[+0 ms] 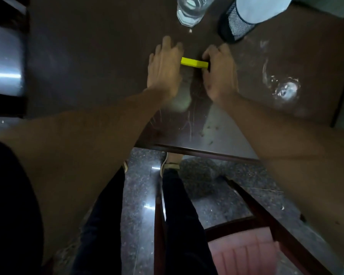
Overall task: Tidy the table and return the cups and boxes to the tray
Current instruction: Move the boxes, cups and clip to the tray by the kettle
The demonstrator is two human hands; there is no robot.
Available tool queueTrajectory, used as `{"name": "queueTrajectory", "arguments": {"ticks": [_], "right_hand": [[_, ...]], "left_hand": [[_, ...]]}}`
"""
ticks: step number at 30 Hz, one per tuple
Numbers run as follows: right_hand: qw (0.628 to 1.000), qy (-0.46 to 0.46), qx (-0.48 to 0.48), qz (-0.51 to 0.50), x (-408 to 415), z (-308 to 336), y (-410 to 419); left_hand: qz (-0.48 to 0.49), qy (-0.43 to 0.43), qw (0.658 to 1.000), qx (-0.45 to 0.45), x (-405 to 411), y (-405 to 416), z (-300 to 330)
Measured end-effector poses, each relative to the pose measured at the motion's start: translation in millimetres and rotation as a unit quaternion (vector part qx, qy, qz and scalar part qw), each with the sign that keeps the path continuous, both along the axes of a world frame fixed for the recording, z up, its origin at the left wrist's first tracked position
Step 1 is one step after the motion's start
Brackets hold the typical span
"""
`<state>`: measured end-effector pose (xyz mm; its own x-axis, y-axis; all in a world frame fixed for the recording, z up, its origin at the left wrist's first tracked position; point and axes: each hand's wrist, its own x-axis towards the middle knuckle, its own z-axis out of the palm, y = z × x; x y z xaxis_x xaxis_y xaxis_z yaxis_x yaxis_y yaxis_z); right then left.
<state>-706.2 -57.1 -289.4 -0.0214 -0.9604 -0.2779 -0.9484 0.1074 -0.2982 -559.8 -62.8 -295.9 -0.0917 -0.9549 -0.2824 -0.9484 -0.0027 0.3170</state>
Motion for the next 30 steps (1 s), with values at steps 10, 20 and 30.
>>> {"name": "queueTrajectory", "arguments": {"ticks": [10,20,30], "right_hand": [[0.992,-0.089,-0.060,0.069,55,25,-16],[0.936,-0.261,-0.143,0.188,344,103,-88],[0.907,-0.183,-0.097,0.367,546,115,-71]], "left_hand": [[0.051,0.105,0.992,-0.043,87,2,36],[0.258,0.136,0.924,-0.247,333,24,106],[0.408,0.030,0.893,-0.189,471,69,118]]}}
